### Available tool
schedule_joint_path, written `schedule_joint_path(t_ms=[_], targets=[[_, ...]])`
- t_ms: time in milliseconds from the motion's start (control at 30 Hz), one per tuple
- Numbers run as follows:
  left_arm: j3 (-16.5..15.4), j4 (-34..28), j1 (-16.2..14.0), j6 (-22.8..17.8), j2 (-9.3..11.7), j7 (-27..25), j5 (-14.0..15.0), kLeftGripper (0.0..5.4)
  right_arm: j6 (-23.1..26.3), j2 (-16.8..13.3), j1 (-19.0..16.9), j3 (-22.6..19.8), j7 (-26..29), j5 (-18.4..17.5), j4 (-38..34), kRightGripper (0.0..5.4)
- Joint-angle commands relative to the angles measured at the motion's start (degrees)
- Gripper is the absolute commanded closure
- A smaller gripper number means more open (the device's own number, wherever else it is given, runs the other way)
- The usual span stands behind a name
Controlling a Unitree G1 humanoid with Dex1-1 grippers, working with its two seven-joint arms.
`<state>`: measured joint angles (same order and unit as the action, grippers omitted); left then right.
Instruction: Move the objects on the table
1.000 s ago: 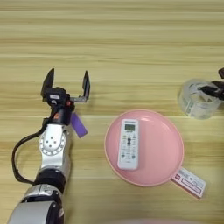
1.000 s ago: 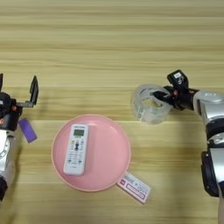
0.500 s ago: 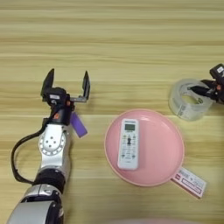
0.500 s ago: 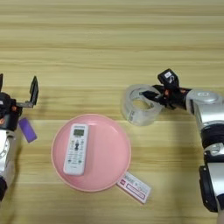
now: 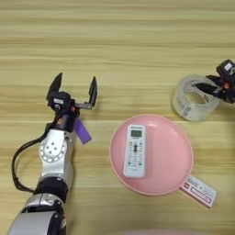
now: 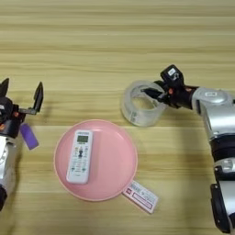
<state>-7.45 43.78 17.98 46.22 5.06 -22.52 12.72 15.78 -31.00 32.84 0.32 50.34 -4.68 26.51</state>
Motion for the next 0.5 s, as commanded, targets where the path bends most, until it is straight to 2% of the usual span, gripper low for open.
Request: schedule_joint_path(t_ms=[33,100,167,267,433,500], targets=[[3.93,-9.44,-2.19,-7.79,2.08,-10.49,4.55,0.00,1.33,0.10,-0.28,1.04,0.09,-0.61,-5.36,3.91],[5.13,-15.67,-3.26,-14.92,3.44,-15.13,8.34,0.00,1.56,0.30,-0.56,1.64,0.05,-0.53,-7.25,3.91],[5.89,-20.96,-3.86,-19.76,5.14,-17.80,9.94,0.00,2.01,0.59,-0.74,2.22,-0.06,-0.57,-8.85,3.91],[6.48,-27.87,-3.77,-25.14,7.76,-19.32,10.14,0.00,2.71,1.18,-0.99,3.12,-0.41,-0.53,-10.97,3.91],[7.63,-39.28,-4.04,-34.54,10.74,-19.68,11.14,0.00,4.08,1.54,-2.20,4.33,-0.72,-0.38,-15.02,3.91],[8.30,-42.83,-3.77,-38.85,11.61,-18.39,10.26,0.00,4.68,1.70,-2.65,4.85,-1.01,-0.20,-16.68,3.91]])
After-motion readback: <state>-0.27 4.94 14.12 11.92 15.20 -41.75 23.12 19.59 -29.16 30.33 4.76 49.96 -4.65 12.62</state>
